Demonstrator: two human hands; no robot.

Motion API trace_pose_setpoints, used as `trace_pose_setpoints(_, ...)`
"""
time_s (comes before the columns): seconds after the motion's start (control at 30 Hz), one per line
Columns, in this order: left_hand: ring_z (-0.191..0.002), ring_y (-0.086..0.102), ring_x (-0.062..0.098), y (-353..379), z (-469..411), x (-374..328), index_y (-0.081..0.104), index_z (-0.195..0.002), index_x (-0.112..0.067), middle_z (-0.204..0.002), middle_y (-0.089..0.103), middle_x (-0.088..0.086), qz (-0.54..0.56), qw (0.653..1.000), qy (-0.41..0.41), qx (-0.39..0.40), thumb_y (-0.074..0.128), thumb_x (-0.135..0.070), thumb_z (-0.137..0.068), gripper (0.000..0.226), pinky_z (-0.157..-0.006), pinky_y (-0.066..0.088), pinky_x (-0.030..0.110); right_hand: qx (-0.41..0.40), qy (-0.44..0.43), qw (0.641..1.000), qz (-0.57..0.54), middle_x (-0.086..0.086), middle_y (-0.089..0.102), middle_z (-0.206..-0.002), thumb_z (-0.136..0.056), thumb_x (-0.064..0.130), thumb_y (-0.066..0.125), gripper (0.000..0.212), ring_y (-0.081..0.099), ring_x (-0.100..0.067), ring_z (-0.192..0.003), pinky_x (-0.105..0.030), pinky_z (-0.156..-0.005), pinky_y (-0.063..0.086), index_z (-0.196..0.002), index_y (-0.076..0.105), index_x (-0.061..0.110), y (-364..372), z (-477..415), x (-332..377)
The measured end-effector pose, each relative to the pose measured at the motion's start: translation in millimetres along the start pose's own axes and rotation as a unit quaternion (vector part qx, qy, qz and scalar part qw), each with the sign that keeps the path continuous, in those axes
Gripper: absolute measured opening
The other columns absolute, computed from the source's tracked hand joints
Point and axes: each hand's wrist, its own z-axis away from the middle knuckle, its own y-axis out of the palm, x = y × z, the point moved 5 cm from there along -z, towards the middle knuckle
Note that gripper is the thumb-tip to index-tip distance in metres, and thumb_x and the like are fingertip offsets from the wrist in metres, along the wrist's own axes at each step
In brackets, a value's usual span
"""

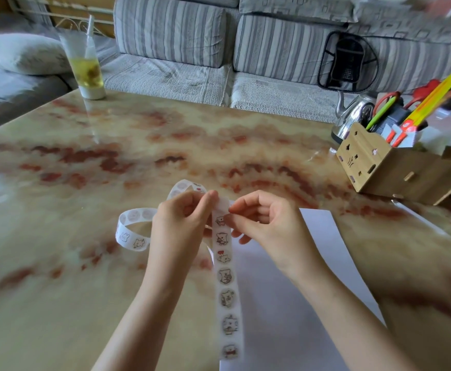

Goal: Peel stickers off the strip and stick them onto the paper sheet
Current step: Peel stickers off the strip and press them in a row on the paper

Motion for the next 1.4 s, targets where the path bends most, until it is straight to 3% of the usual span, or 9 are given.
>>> trace_pose_setpoints(0.13,-0.066,0.072,0.022,5.9,2.7,1.4,0.071,-0.076,-0.005,-0.071,0.074,0.011,0.101,0.989,-0.078,0.079,0.056,-0.029,-0.091,0.033,-0.060,0.059,0.028,-0.017,-0.025,1.000,-0.008,-0.002,0.070,-0.068,-0.079,0.004,0.074,0.011,0.062,-0.010,-0.058,-0.022,-0.055,0.051,-0.080,0.070,0.014,-5.2,-1.1,0.4)
trace_pose_setpoints(0.3,-0.060,0.069,0.010,8.0,3.4,2.7,0.072,-0.084,-0.003,-0.070,0.074,0.007,0.073,0.990,-0.060,0.103,0.060,-0.018,-0.089,0.020,-0.052,0.050,0.016,-0.025,-0.045,0.998,0.028,0.006,0.071,-0.069,-0.081,0.008,0.073,0.010,0.061,-0.007,-0.059,-0.022,-0.055,0.050,-0.081,0.073,0.019,-8.9,-0.9,-1.2)
trace_pose_setpoints(0.57,-0.067,0.071,0.015,9.0,3.4,5.3,0.072,-0.083,0.000,-0.073,0.074,0.010,0.062,0.991,-0.059,0.107,0.060,-0.018,-0.090,0.022,-0.064,0.059,0.026,-0.037,-0.097,0.985,0.139,0.013,0.070,-0.076,-0.082,0.018,0.073,0.006,0.058,-0.004,-0.066,-0.015,-0.060,0.043,-0.083,0.071,0.024,-11.8,0.4,-1.7)
trace_pose_setpoints(0.77,-0.063,0.067,0.009,9.5,2.7,3.8,0.073,-0.080,-0.004,-0.072,0.073,0.008,0.018,0.994,-0.037,0.104,0.060,-0.021,-0.090,0.023,-0.061,0.057,0.020,-0.017,-0.055,0.994,0.093,0.019,0.067,-0.069,-0.080,0.020,0.075,0.011,0.054,-0.002,-0.061,-0.026,-0.062,0.046,-0.076,0.070,0.028,-13.1,-5.1,-5.2)
trace_pose_setpoints(1.1,-0.068,0.070,0.015,9.5,1.0,6.7,0.074,-0.078,-0.010,-0.071,0.074,0.006,-0.020,0.994,-0.032,0.105,0.061,-0.023,-0.088,0.021,-0.063,0.057,0.022,0.025,-0.016,0.998,0.061,0.014,0.067,-0.067,-0.080,0.016,0.075,0.005,0.055,-0.006,-0.060,-0.019,-0.052,0.046,-0.078,0.070,0.019,-14.4,-10.8,-10.9)
trace_pose_setpoints(1.23,-0.067,0.070,0.018,9.5,0.8,8.7,0.074,-0.079,-0.007,-0.072,0.074,0.009,-0.017,0.994,-0.044,0.095,0.062,-0.023,-0.088,0.022,-0.063,0.058,0.024,0.012,-0.037,0.994,0.098,0.018,0.067,-0.072,-0.080,0.023,0.074,0.004,0.053,-0.001,-0.062,-0.024,-0.060,0.046,-0.078,0.071,0.023,-15.9,-7.8,-11.1)
trace_pose_setpoints(1.33,-0.062,0.069,0.012,10.2,1.6,10.8,0.073,-0.076,-0.009,-0.067,0.073,0.004,-0.014,0.994,-0.059,0.089,0.061,-0.021,-0.089,0.022,-0.060,0.057,0.022,0.016,-0.066,0.986,0.150,0.018,0.064,-0.077,-0.084,0.023,0.071,0.005,0.049,-0.002,-0.064,-0.014,-0.059,0.041,-0.079,0.068,0.023,-13.2,-3.9,-8.9)
trace_pose_setpoints(1.4,-0.059,0.067,0.007,10.3,2.1,12.7,0.073,-0.075,-0.008,-0.064,0.072,0.001,-0.016,0.994,-0.069,0.087,0.060,-0.020,-0.089,0.023,-0.056,0.055,0.019,0.020,-0.090,0.978,0.187,0.014,0.063,-0.082,-0.085,0.021,0.069,0.007,0.050,-0.008,-0.067,-0.015,-0.062,0.040,-0.079,0.066,0.023,-11.2,-1.3,-6.4)
